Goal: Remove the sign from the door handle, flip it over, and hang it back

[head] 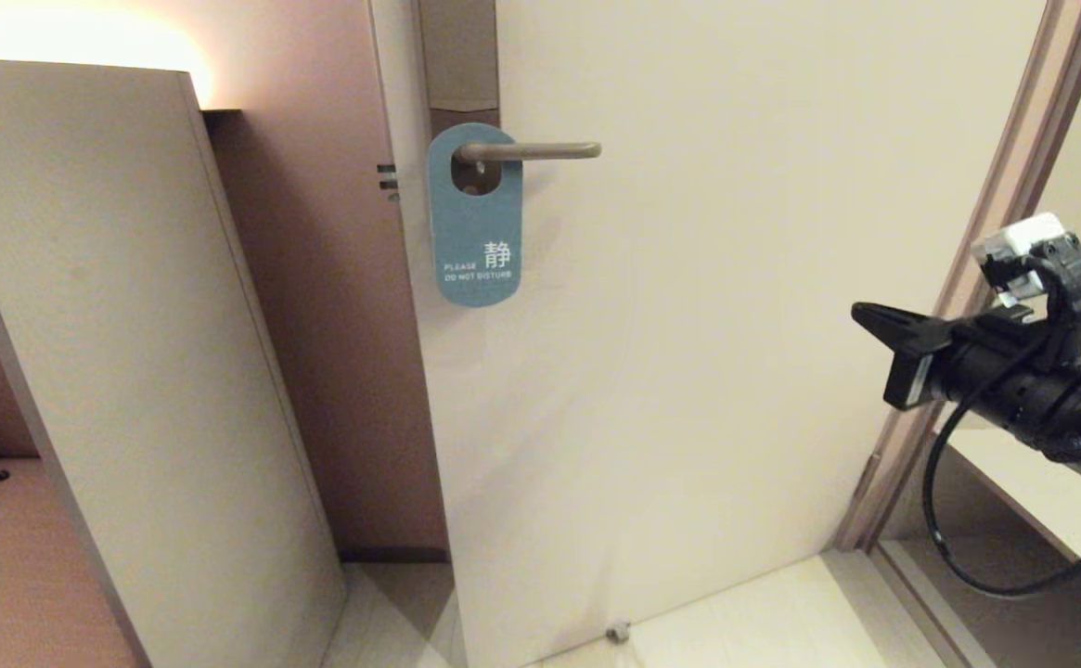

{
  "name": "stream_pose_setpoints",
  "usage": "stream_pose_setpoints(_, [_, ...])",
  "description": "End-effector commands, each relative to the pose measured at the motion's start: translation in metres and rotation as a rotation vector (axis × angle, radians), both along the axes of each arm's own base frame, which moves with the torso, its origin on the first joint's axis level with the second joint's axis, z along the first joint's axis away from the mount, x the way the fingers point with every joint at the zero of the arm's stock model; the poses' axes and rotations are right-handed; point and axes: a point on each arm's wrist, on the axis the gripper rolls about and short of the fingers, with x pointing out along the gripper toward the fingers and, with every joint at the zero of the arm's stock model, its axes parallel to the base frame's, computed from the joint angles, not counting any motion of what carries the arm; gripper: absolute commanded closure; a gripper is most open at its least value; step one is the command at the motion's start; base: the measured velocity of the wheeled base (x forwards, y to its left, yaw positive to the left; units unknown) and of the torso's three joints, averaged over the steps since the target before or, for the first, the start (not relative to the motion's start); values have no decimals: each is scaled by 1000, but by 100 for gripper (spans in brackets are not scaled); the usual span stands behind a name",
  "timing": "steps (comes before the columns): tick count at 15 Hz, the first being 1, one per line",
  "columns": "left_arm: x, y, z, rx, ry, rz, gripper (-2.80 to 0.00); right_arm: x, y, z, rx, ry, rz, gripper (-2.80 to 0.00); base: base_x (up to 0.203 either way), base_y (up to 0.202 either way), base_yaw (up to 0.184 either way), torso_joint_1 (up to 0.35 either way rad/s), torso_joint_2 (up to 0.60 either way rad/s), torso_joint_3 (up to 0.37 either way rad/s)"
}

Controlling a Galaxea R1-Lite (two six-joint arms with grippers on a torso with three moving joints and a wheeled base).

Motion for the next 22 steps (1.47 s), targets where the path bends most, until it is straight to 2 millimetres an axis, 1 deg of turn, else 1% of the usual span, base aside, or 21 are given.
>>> stream_pose_setpoints(1, [0, 0, 0, 0, 0, 0, 0, -32, -7, -9, 4, 20, -3, 0, 0, 0, 0, 0, 0, 0])
stream_pose_setpoints(4, [0, 0, 0, 0, 0, -1, 0, -71, -15, -18, 35, 85, -6, 0, 0, 0, 0, 0, 0, 0])
stream_pose_setpoints(5, [0, 0, 0, 0, 0, 1, 0, -86, -17, -24, 42, 119, -9, 0, 0, 0, 0, 0, 0, 0])
stream_pose_setpoints(7, [0, 0, 0, 0, 0, 1, 0, -117, -25, -45, 59, 195, -29, 0, 0, 0, 0, 0, 0, 0])
stream_pose_setpoints(10, [0, 0, 0, 0, 0, -1, 0, -154, -37, -71, 71, 239, -102, 0, 0, 0, 0, 0, 0, 0])
stream_pose_setpoints(14, [0, 0, 0, 0, 0, -1, 0, -189, -44, -89, 83, 247, -165, 0, 0, 0, 0, 0, 0, 0])
stream_pose_setpoints(17, [0, 0, 0, 0, 0, 1, 0, -209, -46, -99, 82, 250, -204, 0, 0, 0, 0, 0, 0, 0])
stream_pose_setpoints(19, [0, 0, 0, 0, 0, -1, 0, -222, -46, -104, 77, 215, -207, 0, 0, 0, 0, 0, 0, 0])
stream_pose_setpoints(22, [0, 0, 0, 0, 0, 1, 0, -235, -46, -110, 73, 157, -244, 0, 0, 0, 0, 0, 0, 0])
